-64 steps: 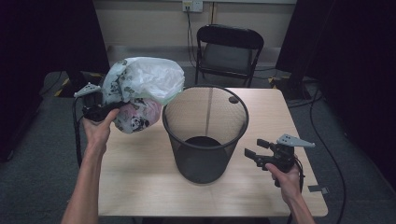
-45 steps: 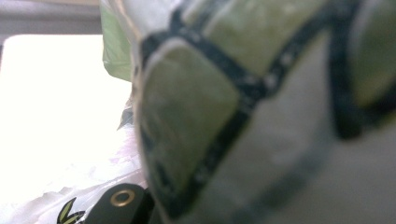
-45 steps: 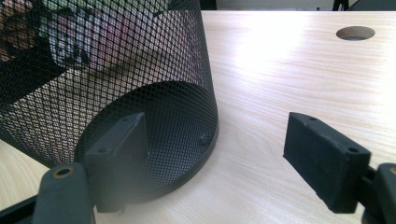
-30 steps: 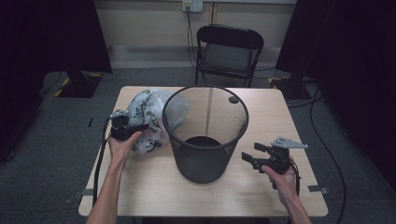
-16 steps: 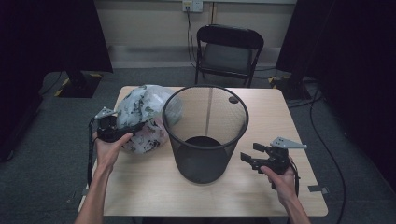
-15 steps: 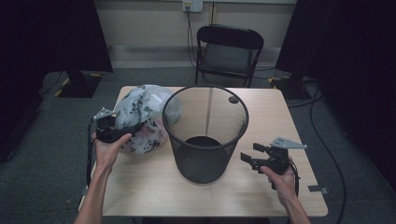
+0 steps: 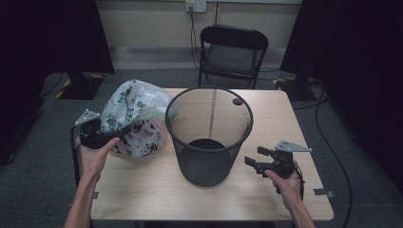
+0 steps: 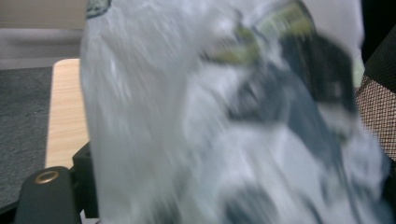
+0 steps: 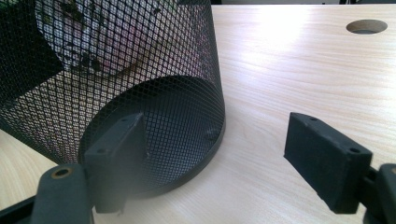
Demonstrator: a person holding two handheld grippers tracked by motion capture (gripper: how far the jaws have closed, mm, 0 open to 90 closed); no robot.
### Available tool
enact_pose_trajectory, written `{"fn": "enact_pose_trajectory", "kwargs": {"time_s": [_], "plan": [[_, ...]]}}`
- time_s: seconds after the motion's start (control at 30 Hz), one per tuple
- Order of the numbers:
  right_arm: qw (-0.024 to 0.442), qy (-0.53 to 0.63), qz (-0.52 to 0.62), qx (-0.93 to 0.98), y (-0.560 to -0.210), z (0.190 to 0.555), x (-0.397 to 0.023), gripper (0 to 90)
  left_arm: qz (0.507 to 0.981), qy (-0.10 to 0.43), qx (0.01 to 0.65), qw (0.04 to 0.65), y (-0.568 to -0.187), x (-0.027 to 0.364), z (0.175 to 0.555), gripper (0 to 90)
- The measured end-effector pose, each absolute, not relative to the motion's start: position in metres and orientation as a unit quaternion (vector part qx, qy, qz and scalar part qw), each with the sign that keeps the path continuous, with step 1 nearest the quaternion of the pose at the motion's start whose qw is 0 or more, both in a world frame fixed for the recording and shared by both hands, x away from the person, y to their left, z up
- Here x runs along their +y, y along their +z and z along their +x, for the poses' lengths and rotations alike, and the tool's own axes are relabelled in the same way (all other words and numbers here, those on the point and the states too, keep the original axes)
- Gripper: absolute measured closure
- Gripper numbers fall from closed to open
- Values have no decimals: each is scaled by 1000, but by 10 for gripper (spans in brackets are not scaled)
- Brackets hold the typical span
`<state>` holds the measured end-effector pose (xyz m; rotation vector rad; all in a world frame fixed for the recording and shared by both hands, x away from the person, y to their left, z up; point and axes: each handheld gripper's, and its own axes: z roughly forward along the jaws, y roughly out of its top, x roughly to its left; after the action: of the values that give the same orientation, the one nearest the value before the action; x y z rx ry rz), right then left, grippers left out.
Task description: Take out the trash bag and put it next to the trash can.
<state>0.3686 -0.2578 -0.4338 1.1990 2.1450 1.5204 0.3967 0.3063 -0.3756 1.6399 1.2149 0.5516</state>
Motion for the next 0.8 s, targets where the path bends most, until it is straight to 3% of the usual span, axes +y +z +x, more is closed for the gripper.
{"fn": "enact_pose_trajectory", "kwargs": {"time_s": [0.17, 0.4, 0.5, 0.8], "plan": [[129, 523, 416, 733, -433, 366, -263, 202, 675, 249, 503, 479, -387, 308, 365, 157], [129, 514, 419, 738, -438, 364, -265, 202, 703, 227, 484, 469, -407, 300, 332, 189], [130, 505, 422, 742, -440, 362, -266, 202, 726, 214, 464, 461, -416, 289, 321, 273], [131, 457, 438, 763, -461, 348, -272, 194, 777, 170, 433, 423, -459, 243, 318, 212]]}}
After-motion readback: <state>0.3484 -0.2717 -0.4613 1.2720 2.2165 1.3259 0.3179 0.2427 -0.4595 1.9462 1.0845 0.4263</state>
